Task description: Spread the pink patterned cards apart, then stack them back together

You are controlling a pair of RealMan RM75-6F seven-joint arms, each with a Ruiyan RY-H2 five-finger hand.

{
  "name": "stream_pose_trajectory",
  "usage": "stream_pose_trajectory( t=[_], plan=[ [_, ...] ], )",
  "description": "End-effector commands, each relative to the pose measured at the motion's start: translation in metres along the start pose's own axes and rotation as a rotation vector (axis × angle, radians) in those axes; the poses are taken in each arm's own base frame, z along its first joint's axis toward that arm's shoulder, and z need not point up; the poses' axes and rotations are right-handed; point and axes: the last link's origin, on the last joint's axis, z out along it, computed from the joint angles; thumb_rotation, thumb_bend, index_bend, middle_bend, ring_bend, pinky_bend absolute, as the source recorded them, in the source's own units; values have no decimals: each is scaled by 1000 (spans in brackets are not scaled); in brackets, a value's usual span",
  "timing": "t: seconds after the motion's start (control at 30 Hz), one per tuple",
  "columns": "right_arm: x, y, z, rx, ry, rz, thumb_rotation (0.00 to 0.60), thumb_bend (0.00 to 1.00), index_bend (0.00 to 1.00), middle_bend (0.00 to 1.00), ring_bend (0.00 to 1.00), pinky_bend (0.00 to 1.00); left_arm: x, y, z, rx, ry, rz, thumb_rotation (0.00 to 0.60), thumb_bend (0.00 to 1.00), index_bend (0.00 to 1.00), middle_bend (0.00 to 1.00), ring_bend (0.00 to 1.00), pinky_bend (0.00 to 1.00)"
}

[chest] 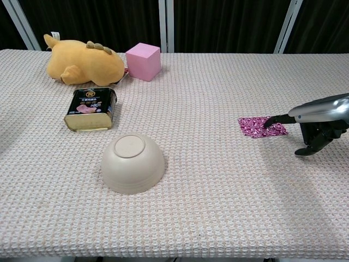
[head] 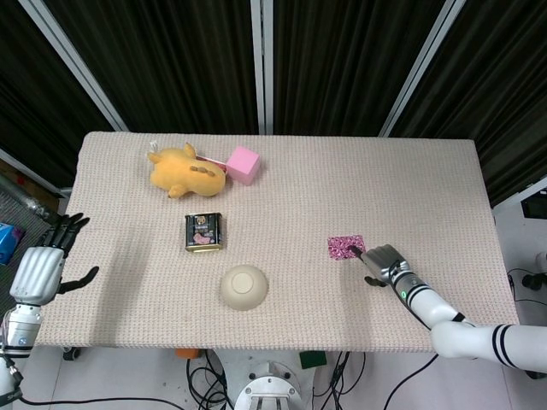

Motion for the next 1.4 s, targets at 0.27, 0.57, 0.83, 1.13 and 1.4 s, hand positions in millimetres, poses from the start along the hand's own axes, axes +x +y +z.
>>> stream_pose_trajectory(
  t=[0.27,0.57,0.83,1.13,1.4],
  plan=[
    [-10,3,-17,-12,-19,-10,600,1000,35,1000,926,907,-2,5,0,-10,-7,2,547,232,92,49,31,199],
    [-19,3,-36,-17,-38,-22,600,1000,49,1000,926,907,-3,11,-1,-34,-12,-14,543,232,92,49,31,198],
    [-27,7,-47,-28,-97,-26,600,1000,110,1000,926,907,-7,10,-2,-34,-22,-19,543,232,92,49,31,198],
    [-27,5,-58,-24,-92,-24,600,1000,156,1000,926,907,-6,9,-2,-35,-21,-16,543,232,92,49,31,198],
    [-10,8,-62,-17,34,15,600,1000,99,1000,926,907,-6,9,-2,-36,-20,-20,544,232,92,49,31,198]
  ],
)
